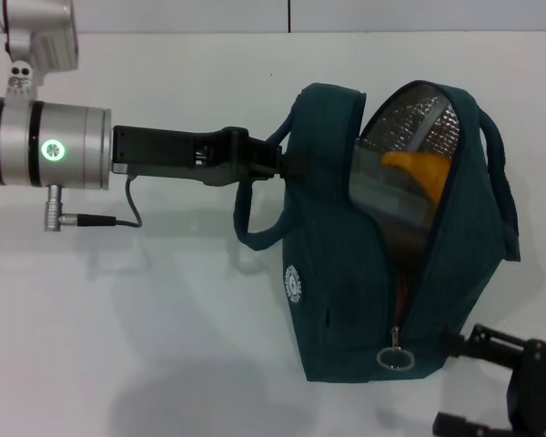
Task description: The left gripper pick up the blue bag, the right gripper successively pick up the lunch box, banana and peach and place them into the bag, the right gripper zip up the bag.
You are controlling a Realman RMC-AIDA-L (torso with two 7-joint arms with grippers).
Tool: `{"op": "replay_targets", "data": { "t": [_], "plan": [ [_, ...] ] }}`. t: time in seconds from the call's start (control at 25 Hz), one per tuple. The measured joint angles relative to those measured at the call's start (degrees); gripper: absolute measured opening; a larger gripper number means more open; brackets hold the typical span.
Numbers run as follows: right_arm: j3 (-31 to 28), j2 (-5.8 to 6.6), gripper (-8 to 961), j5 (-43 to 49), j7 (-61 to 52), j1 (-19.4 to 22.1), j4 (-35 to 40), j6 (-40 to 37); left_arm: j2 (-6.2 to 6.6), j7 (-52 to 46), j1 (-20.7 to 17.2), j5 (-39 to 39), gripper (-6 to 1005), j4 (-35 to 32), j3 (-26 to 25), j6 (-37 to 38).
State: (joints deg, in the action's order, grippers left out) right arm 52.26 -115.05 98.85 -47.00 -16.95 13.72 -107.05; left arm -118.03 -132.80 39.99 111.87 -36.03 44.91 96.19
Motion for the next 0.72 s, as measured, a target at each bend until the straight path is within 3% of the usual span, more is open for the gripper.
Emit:
{"op": "replay_targets", "data": {
  "t": [0.72],
  "plan": [
    [0.5,-0.17,815,1.5,1.3,-1.5,-3.1,6.7,-0.09,0.0,0.0,0.0,39,0.0,0.0,0.0]
  ]
}}
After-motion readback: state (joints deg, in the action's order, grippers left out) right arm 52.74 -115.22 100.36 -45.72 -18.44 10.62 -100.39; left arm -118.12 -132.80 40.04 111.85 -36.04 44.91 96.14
